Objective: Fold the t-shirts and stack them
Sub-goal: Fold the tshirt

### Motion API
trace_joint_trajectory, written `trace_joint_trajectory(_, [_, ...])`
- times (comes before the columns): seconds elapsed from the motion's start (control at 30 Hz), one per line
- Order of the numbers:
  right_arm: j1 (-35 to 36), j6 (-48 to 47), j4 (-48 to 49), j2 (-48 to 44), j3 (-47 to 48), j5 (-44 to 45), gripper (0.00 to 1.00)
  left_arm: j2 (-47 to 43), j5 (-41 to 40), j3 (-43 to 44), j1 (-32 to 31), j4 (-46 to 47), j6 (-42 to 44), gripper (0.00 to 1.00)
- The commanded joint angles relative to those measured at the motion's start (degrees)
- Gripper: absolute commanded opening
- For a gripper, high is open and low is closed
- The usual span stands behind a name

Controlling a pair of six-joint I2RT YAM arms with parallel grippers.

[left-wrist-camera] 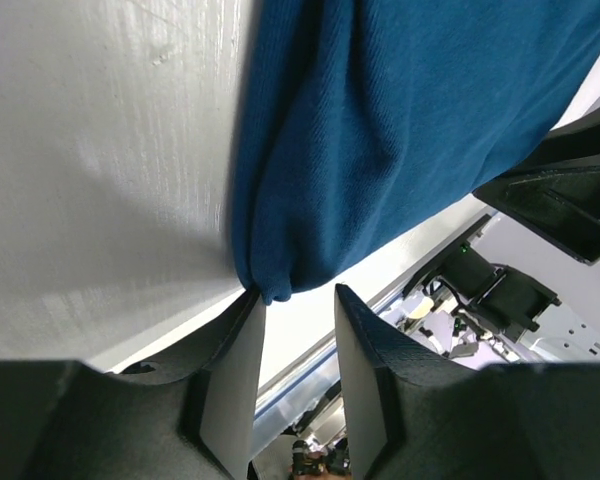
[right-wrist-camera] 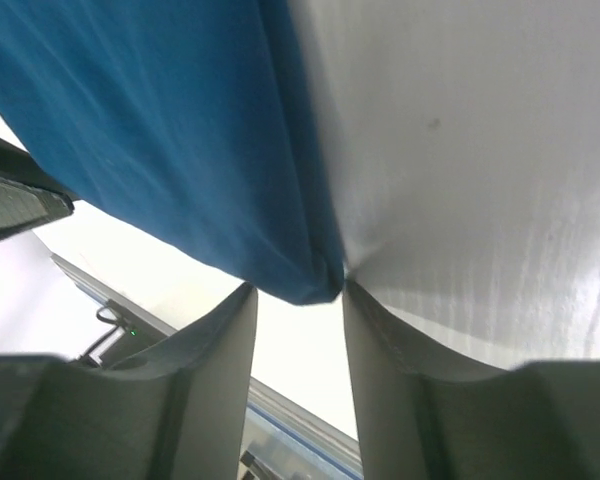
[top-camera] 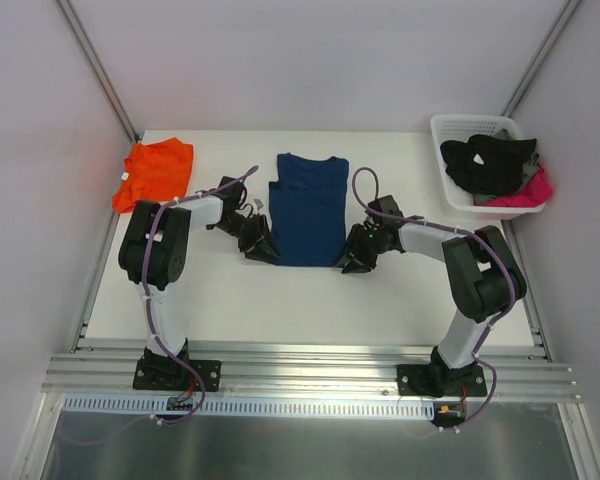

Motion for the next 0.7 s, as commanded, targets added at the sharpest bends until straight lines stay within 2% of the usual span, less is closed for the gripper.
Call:
trace_joint_trajectory(0.0, [-0.4,-1.4,-1.0,-2.0,-1.3,0.3,0.41,-2.7,0.6,-0.9,-0.8,-0.1,-0.8,0.33])
trace_joint_trajectory(0.13, [-0.4,-2.0,0.0,-1.9,-0.9,0.2,0.32,-3.2,0.6,-1.2,-0.9,-0.1,-0.8,0.32])
trace_joint_trajectory(0.37, [-1.2,-2.5,-0.2,-1.3,0.3,1.4,0.34,-4.1,0.2,-1.8,-0.9,0.0,-0.7,0.32])
trace_joint_trajectory(0.43, [-1.4,-2.5,-1.2,-1.3,1.1,2.7,0.39,-4.2,0.1,-2.0,-0.9,0.0,-0.7,0.33])
trace_joint_trajectory(0.67, [-2.2,-2.8,-0.3,-0.7,1.8,2.6,0.38,-4.2,0.0,-1.7,-0.8,0.0,-0.8,0.33])
